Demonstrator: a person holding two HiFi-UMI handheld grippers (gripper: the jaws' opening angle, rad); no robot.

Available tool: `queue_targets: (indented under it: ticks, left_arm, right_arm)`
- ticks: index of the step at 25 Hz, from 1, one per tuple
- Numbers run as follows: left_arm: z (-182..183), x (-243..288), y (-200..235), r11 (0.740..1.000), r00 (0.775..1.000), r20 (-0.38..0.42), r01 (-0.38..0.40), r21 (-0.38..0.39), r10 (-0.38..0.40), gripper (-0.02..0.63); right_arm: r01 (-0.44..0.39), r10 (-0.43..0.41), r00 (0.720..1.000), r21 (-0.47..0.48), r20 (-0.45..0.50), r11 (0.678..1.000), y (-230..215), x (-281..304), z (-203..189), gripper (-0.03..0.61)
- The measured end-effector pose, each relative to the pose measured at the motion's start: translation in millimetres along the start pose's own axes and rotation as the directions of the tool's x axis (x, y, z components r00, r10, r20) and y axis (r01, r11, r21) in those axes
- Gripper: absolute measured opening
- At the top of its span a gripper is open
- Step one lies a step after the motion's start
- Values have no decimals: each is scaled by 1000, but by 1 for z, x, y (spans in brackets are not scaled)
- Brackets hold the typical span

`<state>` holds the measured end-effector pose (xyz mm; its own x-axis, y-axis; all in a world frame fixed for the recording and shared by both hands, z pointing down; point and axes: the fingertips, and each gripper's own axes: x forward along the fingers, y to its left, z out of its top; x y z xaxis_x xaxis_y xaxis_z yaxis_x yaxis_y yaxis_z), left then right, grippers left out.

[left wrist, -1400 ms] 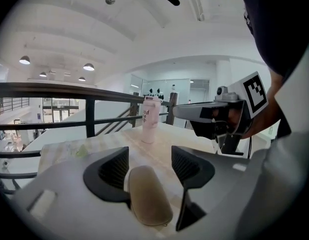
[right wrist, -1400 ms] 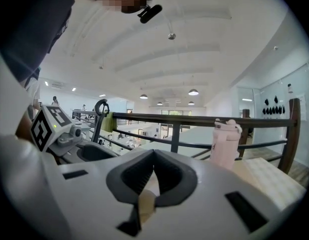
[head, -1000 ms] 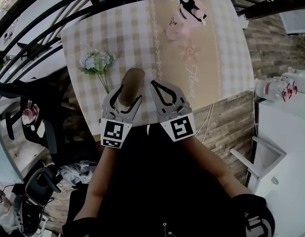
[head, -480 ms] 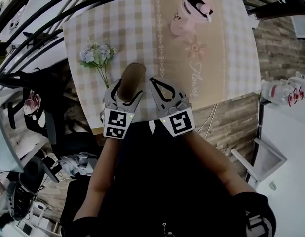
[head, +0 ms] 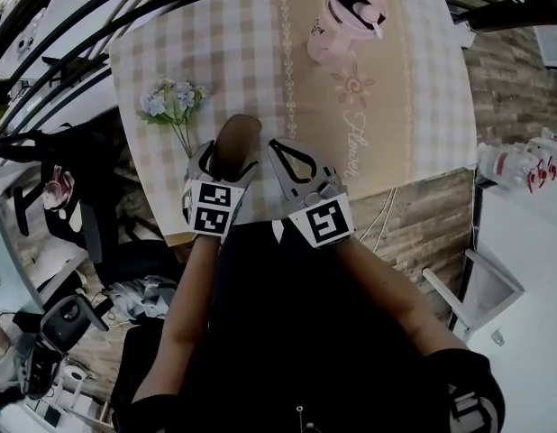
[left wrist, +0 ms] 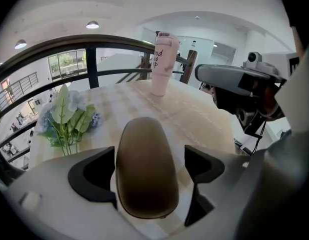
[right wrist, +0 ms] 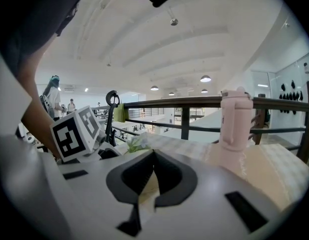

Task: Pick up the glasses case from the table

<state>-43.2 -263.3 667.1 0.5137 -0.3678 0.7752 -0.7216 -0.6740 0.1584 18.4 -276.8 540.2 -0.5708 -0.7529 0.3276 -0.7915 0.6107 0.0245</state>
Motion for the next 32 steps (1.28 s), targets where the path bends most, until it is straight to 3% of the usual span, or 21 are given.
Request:
queue_targets:
  ticks: [10,26,32]
  left_arm:
    - [-4,15,7,999,996,-93,-7,-50,2,423]
    - [-14,31,7,1000,966,-260,2,-10,-4,423]
    - [-19,36,9,1000,957,-289,-5,-23,-1,423]
  right_arm:
    - [14,-15,1000,16,4,1000,-8,0,-2,9]
    - [23,-23,1000,32,5,999,-12,4,-3,9]
    - [28,-29,1000,34,4,999,-13,3,-4,9]
